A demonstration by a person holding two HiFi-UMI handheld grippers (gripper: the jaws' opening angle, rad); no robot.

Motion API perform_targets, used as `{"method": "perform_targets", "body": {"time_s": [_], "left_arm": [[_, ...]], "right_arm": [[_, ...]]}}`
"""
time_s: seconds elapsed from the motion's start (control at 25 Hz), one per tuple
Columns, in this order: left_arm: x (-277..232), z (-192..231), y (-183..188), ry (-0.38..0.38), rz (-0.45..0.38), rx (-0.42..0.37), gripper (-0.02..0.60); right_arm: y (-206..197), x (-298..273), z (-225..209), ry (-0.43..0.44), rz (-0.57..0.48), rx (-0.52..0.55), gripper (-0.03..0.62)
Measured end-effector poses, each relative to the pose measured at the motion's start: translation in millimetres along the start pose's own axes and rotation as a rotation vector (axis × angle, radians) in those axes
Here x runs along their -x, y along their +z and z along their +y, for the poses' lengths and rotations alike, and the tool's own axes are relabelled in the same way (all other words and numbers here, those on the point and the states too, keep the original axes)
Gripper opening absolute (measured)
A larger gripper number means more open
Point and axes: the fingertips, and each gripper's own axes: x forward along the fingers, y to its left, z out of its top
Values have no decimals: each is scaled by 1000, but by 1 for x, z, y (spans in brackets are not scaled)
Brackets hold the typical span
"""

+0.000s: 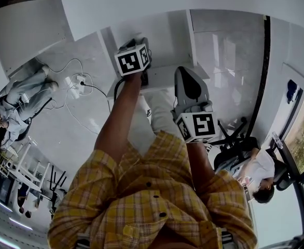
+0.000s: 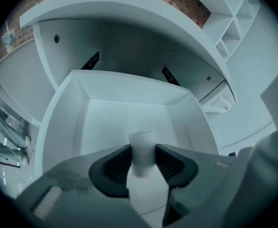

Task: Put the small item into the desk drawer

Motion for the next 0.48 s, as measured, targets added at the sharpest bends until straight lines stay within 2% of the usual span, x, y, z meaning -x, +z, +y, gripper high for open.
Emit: {"method": "perform_targets", "body": {"time_s": [0.48], "left_arm": [[-25,3,-14,-4,60,33,175]], "right_arm": [[-7,3,-7,-5,11,3,-2]]}}
